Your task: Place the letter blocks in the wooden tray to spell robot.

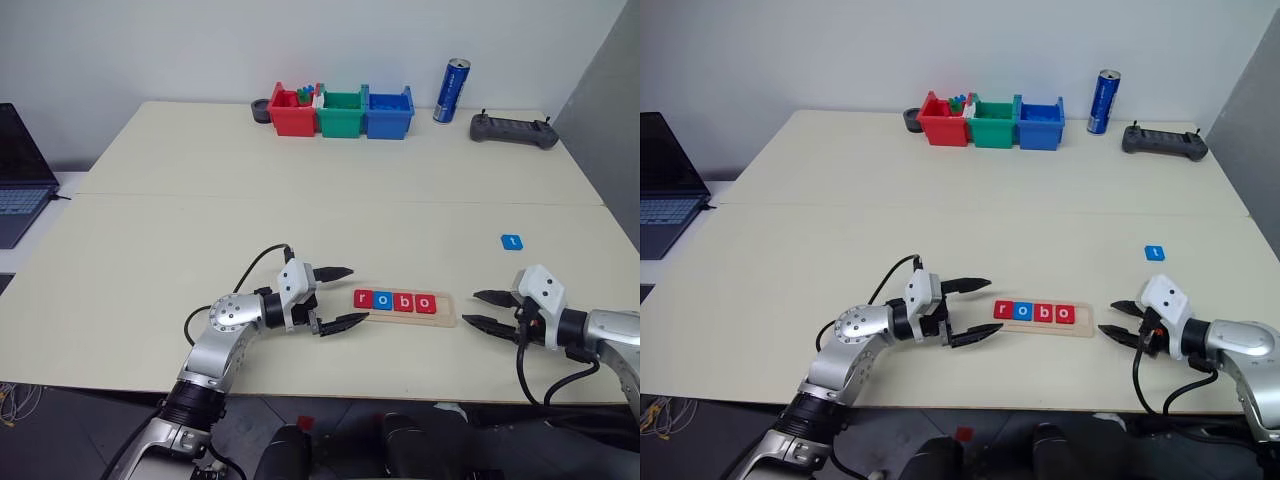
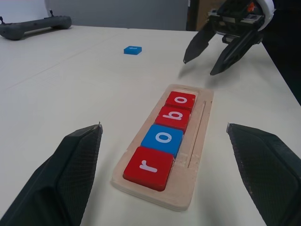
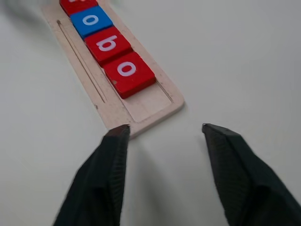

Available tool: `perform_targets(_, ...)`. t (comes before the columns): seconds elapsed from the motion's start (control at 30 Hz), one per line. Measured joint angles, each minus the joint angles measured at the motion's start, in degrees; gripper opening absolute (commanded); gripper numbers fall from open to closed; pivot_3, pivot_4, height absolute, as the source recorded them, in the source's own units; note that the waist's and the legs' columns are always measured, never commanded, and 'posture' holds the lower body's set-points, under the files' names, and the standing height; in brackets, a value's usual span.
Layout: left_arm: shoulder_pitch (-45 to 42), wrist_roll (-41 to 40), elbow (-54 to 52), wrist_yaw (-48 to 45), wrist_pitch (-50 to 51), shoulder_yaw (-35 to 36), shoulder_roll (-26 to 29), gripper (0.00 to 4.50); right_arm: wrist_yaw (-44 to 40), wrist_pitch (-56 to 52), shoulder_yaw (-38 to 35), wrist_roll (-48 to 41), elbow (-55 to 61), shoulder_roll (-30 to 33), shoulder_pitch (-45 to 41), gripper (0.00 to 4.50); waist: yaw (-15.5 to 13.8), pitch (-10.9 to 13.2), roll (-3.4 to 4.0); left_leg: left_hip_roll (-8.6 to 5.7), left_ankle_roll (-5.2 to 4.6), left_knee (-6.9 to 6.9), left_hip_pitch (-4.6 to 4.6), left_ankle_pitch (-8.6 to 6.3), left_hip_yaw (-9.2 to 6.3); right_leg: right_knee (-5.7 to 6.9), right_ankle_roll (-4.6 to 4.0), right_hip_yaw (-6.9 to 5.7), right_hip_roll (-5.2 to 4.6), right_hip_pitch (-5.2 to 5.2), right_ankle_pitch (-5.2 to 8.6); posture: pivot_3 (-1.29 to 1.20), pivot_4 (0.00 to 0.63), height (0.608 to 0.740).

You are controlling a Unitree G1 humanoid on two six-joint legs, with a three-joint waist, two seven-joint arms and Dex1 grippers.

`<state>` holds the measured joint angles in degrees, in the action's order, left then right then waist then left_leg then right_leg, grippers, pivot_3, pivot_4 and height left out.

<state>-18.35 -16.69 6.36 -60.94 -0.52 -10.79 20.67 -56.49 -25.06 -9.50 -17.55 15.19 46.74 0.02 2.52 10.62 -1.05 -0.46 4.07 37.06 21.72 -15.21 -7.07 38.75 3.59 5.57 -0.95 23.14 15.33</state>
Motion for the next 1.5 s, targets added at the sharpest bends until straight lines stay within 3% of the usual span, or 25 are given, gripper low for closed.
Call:
perform_targets(0.17,0.0,0.0,0.0,-1.0,0.1,0.0,0.0,4.5,0.6,-0.4,1.8,-0.5,1.7,-0.6,-1.2,0.05,0.0,0.0,0.0,-0.01,0.0,0.0,0.02,0.0,-0.02,-0.01,0.0,-0.01,0.0,0.0,0.0,0.0,0.15,0.74)
perform_targets(0.83,0.5,0.0,-0.2,0.1,0.4,0.0,0.4,4.5,1.4,4.4,10.9,3.5,-3.5,-2.5,-6.4,0.05,0.0,0.0,0.0,-0.01,0.0,-0.01,0.03,0.0,-0.06,-0.01,-0.01,-0.03,0.0,0.0,0.0,0.0,0.15,0.74)
perform_targets(1.5,0.7,0.0,-1.5,0.3,0.4,0.1,1.1,4.5,1.5,4.3,14.0,3.5,-4.3,-4.4,-10.0,0.05,0.0,0.0,0.0,-0.02,0.0,-0.01,0.04,0.0,-0.08,-0.01,-0.01,-0.05,-0.01,0.0,0.0,0.0,0.15,0.74)
